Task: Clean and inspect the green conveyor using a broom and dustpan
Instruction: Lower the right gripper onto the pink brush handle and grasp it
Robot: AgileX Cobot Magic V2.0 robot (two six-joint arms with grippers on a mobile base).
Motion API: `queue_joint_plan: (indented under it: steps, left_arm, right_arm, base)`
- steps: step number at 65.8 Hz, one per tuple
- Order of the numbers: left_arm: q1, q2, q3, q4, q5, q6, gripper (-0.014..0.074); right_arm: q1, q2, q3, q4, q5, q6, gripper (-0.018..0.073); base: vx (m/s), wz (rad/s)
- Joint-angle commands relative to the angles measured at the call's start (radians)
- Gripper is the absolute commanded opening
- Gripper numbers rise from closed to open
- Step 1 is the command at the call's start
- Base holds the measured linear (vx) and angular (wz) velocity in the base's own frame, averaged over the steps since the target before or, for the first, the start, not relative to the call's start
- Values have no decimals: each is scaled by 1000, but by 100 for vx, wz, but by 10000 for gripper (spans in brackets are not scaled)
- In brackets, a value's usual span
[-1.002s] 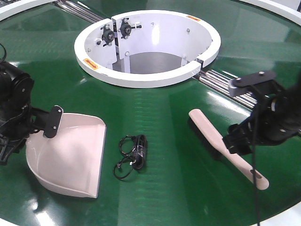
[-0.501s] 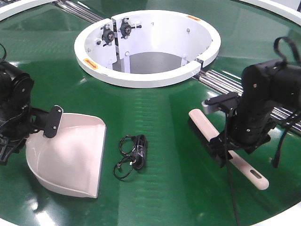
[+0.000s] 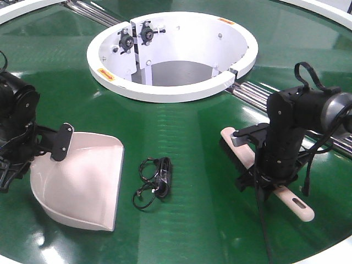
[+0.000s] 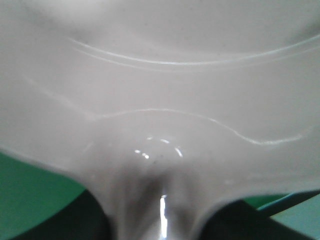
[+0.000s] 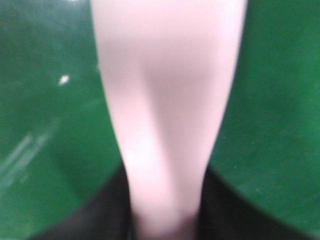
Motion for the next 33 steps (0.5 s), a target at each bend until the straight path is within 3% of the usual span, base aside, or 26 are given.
queue_joint_plan:
  steps: [1, 20, 33]
  left_arm:
    - [-8, -46, -29, 21, 9, -14, -6]
    - [-8, -46, -29, 21, 9, -14, -6]
    - [-8, -46, -29, 21, 9, -14, -6]
  right_arm:
    - [1, -58, -40, -11, 11, 18, -10]
    - [11, -175, -34, 72, 32, 136, -8]
    - [119, -235, -34, 101, 101, 226, -5]
  base:
    - [0, 0]
    - [0, 0]
    - [0, 0]
